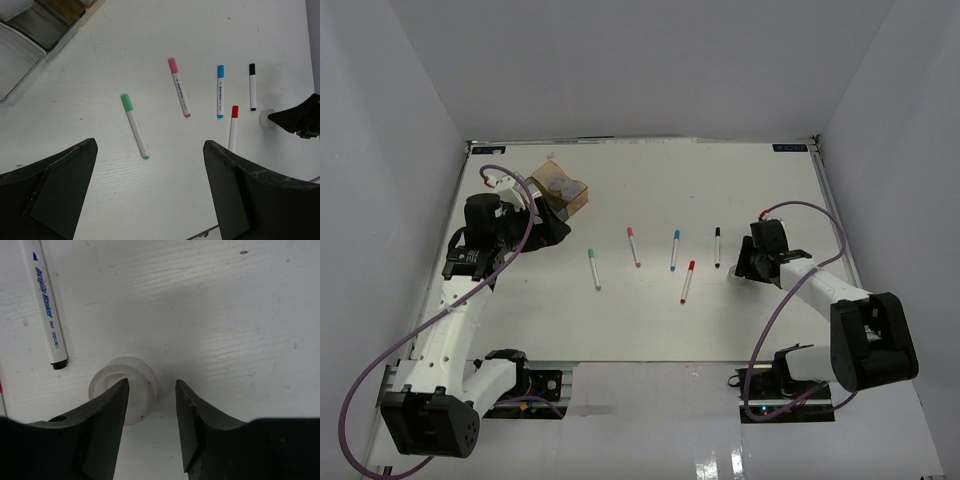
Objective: Sort the stationery into containers
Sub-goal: Pick up the stationery from the center of the board.
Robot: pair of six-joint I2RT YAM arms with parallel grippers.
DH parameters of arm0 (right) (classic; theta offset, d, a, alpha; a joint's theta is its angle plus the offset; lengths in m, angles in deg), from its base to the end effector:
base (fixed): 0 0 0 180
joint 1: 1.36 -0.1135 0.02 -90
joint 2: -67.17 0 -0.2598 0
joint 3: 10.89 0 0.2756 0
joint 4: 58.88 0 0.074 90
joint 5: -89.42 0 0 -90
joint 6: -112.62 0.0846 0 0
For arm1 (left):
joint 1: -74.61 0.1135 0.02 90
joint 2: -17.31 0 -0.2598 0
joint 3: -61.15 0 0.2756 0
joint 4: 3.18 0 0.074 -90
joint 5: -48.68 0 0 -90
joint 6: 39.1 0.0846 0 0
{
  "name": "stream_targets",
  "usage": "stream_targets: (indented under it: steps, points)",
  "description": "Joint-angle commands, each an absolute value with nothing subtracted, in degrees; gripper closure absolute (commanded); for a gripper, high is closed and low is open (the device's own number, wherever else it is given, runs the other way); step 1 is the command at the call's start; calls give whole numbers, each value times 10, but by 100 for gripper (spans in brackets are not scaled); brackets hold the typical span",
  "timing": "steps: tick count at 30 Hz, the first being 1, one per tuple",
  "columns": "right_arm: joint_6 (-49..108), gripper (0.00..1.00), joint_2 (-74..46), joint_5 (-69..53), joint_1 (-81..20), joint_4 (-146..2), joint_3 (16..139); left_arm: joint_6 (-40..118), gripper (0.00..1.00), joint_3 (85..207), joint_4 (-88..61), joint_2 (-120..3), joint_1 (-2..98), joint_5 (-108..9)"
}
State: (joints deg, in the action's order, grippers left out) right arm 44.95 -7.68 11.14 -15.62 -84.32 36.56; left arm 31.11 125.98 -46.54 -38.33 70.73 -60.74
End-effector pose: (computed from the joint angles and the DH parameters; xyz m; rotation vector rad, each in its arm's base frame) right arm 0.2868 0.0552 0.1124 0.2582 2.4525 0.0199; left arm 0.2701 -0.0465 0.2856 -0.1061 2.1884 -0.6025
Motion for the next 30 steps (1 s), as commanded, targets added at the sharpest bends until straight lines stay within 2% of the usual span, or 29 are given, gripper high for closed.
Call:
stream_targets:
  steps: [1,4,7,8,12,16,22,30]
  points:
    - [458,53,-90,120,-153,-812,365,302,2,1251,-457,-369,705,-631]
    - [458,58,-96,126,-153,-810,363,294,2,1246,-458,-367,705,-641]
    - [456,69,-97,127,-153,-805,359,281,2,1244,-458,-367,706,-658]
    - [451,76,-96,127,-153,-804,358,275,2,1244,-458,-367,705,-661]
    - [432,85,-63,110,-155,-796,349,245,2,1240,-451,-374,695,-691]
    - [420,87,-3,69,-166,-785,336,188,2,1236,-430,-375,657,-696]
    - [436,90,76,-22,-209,-755,322,122,2,1258,-394,-425,512,-637]
    - [450,92,98,-16,-303,-763,373,69,3,1334,-361,-528,334,-500]
